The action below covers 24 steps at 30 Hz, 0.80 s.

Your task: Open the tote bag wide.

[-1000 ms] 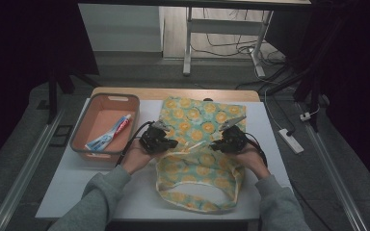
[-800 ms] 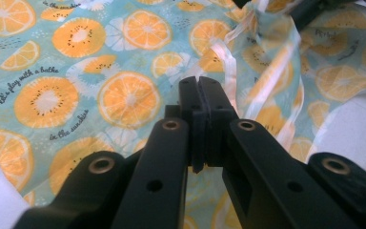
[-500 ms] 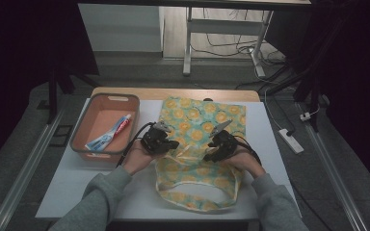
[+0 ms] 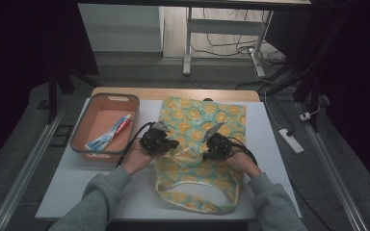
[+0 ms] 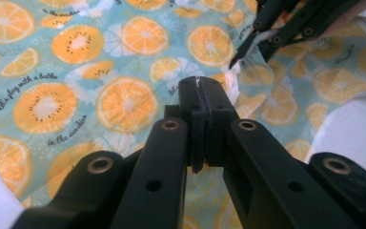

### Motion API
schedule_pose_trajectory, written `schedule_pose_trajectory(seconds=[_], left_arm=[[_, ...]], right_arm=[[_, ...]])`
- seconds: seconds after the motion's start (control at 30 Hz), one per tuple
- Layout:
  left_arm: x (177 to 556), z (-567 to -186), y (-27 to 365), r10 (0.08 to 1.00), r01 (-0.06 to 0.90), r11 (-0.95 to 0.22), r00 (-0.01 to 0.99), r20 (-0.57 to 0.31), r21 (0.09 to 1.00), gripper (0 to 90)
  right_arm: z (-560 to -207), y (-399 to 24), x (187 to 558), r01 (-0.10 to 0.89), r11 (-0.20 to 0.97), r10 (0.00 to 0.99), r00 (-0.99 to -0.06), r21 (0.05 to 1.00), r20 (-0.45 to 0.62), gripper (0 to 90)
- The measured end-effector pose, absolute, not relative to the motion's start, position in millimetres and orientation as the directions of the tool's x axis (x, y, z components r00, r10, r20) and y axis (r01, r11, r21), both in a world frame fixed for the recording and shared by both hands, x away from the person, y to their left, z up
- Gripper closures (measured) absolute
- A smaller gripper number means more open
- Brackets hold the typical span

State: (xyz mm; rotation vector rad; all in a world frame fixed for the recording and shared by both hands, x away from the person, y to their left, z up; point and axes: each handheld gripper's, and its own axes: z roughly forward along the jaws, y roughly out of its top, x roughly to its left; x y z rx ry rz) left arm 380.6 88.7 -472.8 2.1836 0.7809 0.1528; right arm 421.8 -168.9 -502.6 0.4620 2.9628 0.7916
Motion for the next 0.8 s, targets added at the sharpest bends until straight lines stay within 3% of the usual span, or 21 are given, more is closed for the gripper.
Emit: schedule_pose_trajectory(seconds=[0.3,0.33,0.37,0.4,0.43,0.47,0.53,0.8], left_arm=[[376,-454,103,0.602,0.456,-0.424,0.787,-0.132,0.783,79.3],[374,-450,106,0.603,0.451,-0.412,0.786,-0.133,0.792,76.0],[372,-446,109,0.606,0.444,-0.403,0.785,-0.130,0.800,62.9],[368,-442,113,0.612,0.438,-0.396,0.781,-0.124,0.807,56.9],[365,-437,117,0.618,0.427,-0.391,0.778,-0.112,0.816,51.3],[361,-432,121,0.627,0.417,-0.382,0.773,-0.100,0.825,51.3],[354,-422,132,0.639,0.413,-0.358,0.763,-0.103,0.838,39.3],[345,-404,164,0.668,0.408,-0.325,0.737,-0.098,0.853,36.2]], right_arm=[[-456,-176,408,0.278,0.680,0.337,-0.940,0.679,0.048,89.4],[-452,-175,407,0.273,0.668,0.343,-0.939,0.692,0.039,89.4],[-445,-173,404,0.266,0.648,0.351,-0.936,0.714,0.030,89.4],[-443,-171,403,0.265,0.639,0.354,-0.935,0.722,0.029,89.4],[-442,-170,403,0.266,0.629,0.361,-0.932,0.730,0.028,89.4],[-442,-170,403,0.266,0.629,0.361,-0.932,0.730,0.028,89.4],[-437,-165,403,0.272,0.605,0.383,-0.923,0.748,0.026,89.5],[-423,-150,414,0.282,0.537,0.460,-0.888,0.795,0.005,89.5]])
